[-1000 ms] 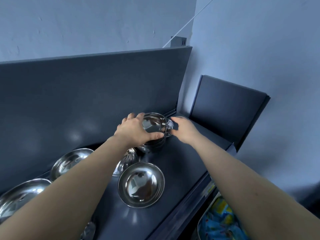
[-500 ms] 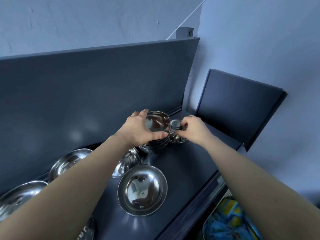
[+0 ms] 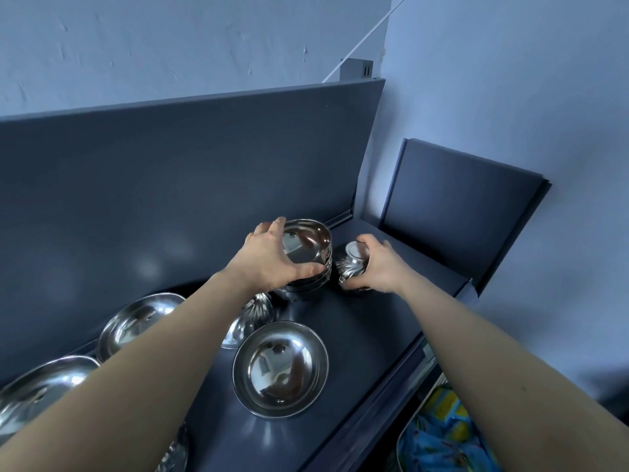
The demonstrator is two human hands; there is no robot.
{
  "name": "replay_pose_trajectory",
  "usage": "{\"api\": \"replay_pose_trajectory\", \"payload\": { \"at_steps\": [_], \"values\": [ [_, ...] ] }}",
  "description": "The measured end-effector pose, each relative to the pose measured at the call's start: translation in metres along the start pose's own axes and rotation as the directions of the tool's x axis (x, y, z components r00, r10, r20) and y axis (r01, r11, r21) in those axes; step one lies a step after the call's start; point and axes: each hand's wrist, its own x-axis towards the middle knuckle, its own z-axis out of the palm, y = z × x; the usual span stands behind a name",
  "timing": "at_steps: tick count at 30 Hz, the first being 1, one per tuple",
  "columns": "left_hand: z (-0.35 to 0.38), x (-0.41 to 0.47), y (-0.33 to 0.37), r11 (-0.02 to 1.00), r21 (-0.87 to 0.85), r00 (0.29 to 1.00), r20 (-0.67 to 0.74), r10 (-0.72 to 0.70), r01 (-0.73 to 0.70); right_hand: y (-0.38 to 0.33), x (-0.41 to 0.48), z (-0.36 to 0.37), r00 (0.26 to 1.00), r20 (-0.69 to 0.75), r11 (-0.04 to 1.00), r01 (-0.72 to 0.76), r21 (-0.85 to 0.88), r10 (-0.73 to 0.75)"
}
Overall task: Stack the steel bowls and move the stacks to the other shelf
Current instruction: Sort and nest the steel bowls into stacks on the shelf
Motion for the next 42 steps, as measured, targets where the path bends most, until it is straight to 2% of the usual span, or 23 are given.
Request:
{"api": "replay_pose_trajectory", "payload": {
  "at_steps": [5, 9, 13, 17, 20, 24, 26, 29, 32, 36, 42],
  "values": [
    [-0.001, -0.007, 0.0, 0.999, 0.013, 0.999, -0.024, 0.036, -0.036, 0.005, -0.029, -0.026, 0.999, -0.045, 0.996, -0.018, 0.087, 0.022],
    [-0.003, -0.018, -0.001, 0.988, 0.076, 0.985, -0.098, 0.143, -0.136, -0.007, -0.066, -0.048, 1.0, -0.008, 0.988, -0.02, 0.153, 0.022],
    [-0.01, -0.036, -0.002, 0.931, 0.04, 0.917, -0.165, 0.364, -0.363, -0.036, -0.104, -0.061, 0.998, 0.041, 0.976, 0.029, 0.216, -0.039],
    [-0.018, -0.061, 0.004, 0.83, -0.073, 0.83, -0.128, 0.542, -0.553, -0.063, -0.13, -0.065, 0.994, 0.094, 0.951, 0.029, 0.307, -0.06],
    [-0.025, -0.076, 0.002, 0.77, -0.145, 0.781, -0.184, 0.597, -0.622, -0.08, -0.145, -0.059, 0.988, 0.145, 0.888, -0.022, 0.46, -0.051],
    [-0.038, -0.09, -0.013, 0.831, -0.092, 0.818, -0.265, 0.511, -0.549, -0.098, -0.162, -0.045, 0.986, 0.165, 0.761, -0.1, 0.641, -0.01],
    [-0.042, -0.096, -0.021, 0.89, -0.036, 0.866, -0.256, 0.43, -0.454, -0.104, -0.168, -0.036, 0.987, 0.162, 0.736, -0.112, 0.667, 0.003],
    [-0.046, -0.105, -0.033, 0.959, 0.014, 0.938, -0.205, 0.28, -0.283, -0.113, -0.18, -0.026, 0.991, 0.132, 0.762, -0.082, 0.642, -0.005],
    [-0.045, -0.111, -0.044, 0.984, 0.0, 0.968, -0.181, 0.174, -0.177, -0.118, -0.187, -0.016, 0.993, 0.106, 0.855, -0.017, 0.518, -0.044],
    [-0.043, -0.117, -0.047, 0.99, -0.043, 0.986, -0.108, 0.13, -0.135, -0.114, -0.184, -0.001, 0.999, 0.038, 0.974, 0.006, 0.227, -0.015],
    [-0.033, -0.119, -0.051, 0.997, -0.026, 0.997, -0.027, 0.077, -0.078, -0.113, -0.184, 0.023, 0.999, 0.015, 0.998, -0.047, -0.052, 0.048]
  ]
}}
